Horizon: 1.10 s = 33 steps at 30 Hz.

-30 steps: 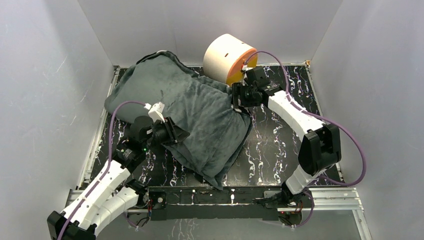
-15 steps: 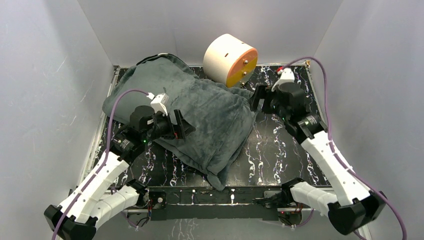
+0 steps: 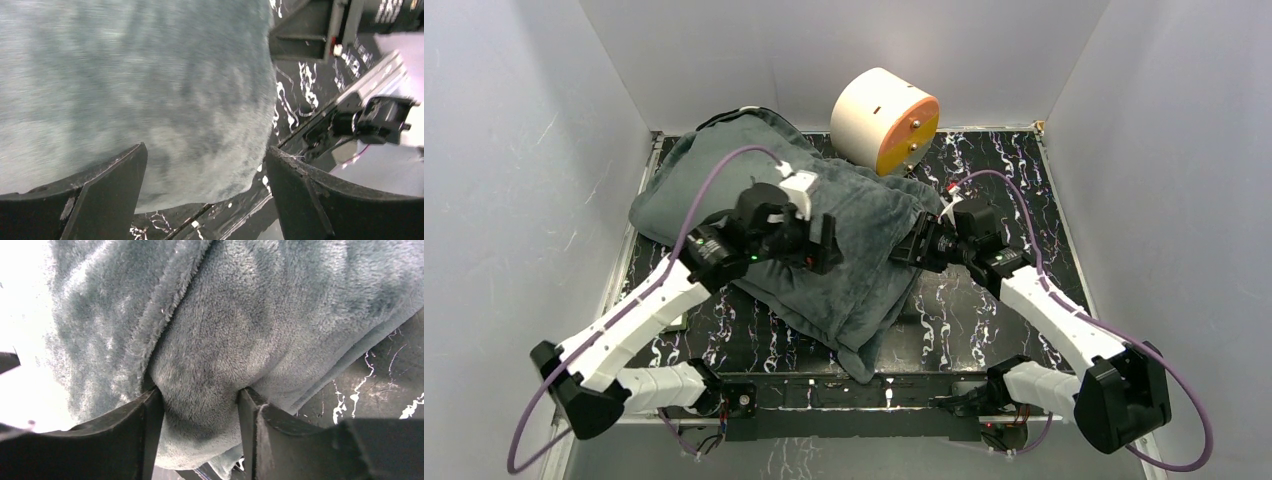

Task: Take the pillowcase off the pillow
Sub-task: Remove the pillow from the pillowcase.

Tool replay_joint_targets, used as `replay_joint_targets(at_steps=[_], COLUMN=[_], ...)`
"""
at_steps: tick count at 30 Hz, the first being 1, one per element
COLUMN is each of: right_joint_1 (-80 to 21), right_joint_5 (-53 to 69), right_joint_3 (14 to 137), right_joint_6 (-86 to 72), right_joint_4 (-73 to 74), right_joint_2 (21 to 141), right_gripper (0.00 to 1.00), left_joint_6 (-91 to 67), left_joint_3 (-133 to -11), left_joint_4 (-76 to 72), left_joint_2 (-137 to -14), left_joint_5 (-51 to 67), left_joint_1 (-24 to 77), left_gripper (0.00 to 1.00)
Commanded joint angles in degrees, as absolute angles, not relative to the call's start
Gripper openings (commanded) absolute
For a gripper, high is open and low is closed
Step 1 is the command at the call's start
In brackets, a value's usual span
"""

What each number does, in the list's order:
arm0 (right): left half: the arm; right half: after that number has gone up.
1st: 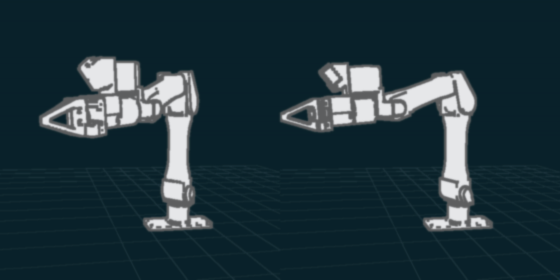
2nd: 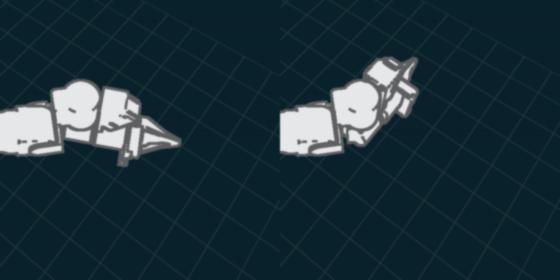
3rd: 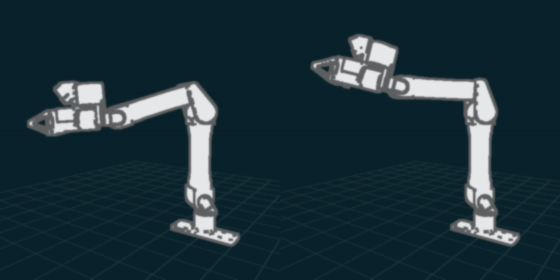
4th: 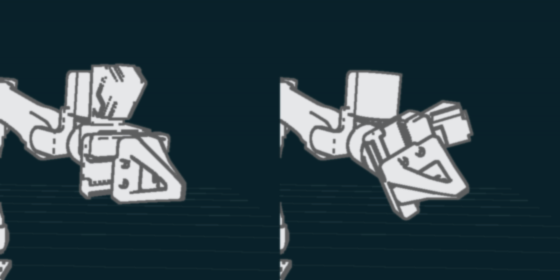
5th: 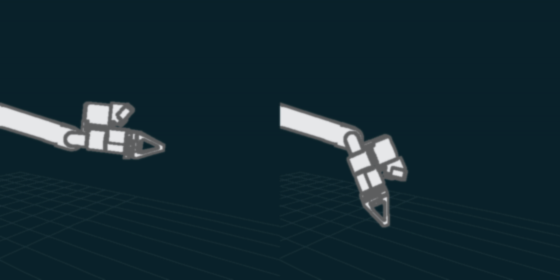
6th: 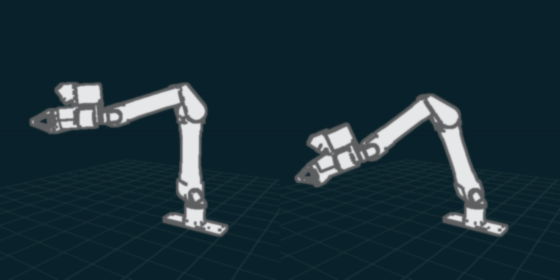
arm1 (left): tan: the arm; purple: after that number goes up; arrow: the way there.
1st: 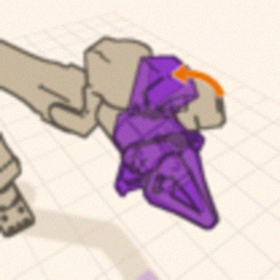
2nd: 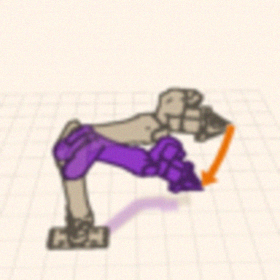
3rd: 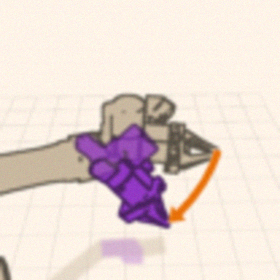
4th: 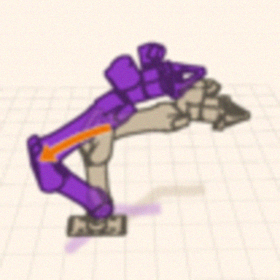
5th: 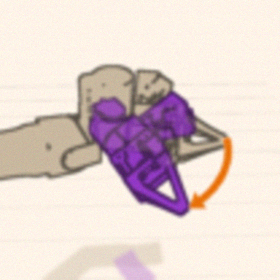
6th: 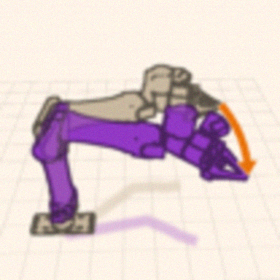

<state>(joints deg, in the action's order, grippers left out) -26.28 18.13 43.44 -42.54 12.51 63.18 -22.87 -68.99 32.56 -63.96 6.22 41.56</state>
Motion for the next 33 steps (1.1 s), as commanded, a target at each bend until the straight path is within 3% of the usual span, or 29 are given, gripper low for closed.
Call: replay_joint_targets(at_steps=[1,6,13,20,23,29,33], right_joint_1=[-26.6,-26.6,-26.6,-26.6,-26.6,-26.6,-26.6], right_joint_5=[17.4,11.6,2.8,-5.6,-7.6,-22.5,-28.1], right_joint_3=[43.3,41.6,41.3,40.7,40.3,45.2,46.6], right_joint_6=[-45.2,-45.1,-45.8,-46.5,-46.6,-41.7,-37.4], right_joint_4=[10.0,9.8,13.2,16.6,18.6,28.8,30.4], right_joint_2=[63.0,58.5,54.3,50.4,49.7,49.7,46.4], right_gripper=[0.56,0.29,0.31,0.66,0.76,0.93,0.97], left_joint_6=[-18.2,-17.8,-18.6,-19.8,-21.1,-21.7,-20.8], left_joint_3=[-76.0,-77.9,-76.8,-75.6,-75.2,-75.2,-77.2], left_joint_4=[40.6,42.0,39.3,38.0,34.3,27.7,26.7], left_joint_2=[-70.2,-78.2,-84.0,-88.3,-88.0,-86.1,-86.1], left_joint_5=[-6.4,-9.4,-9.8,-7.6,-5.2,-0.9,-0.7], left_joint_1=[51.6,56.6,59.4,61.1,61.7,62.0,62.6], left_gripper=[0.86,0.84,0.6,0.17,0.02,0.0,0.0])
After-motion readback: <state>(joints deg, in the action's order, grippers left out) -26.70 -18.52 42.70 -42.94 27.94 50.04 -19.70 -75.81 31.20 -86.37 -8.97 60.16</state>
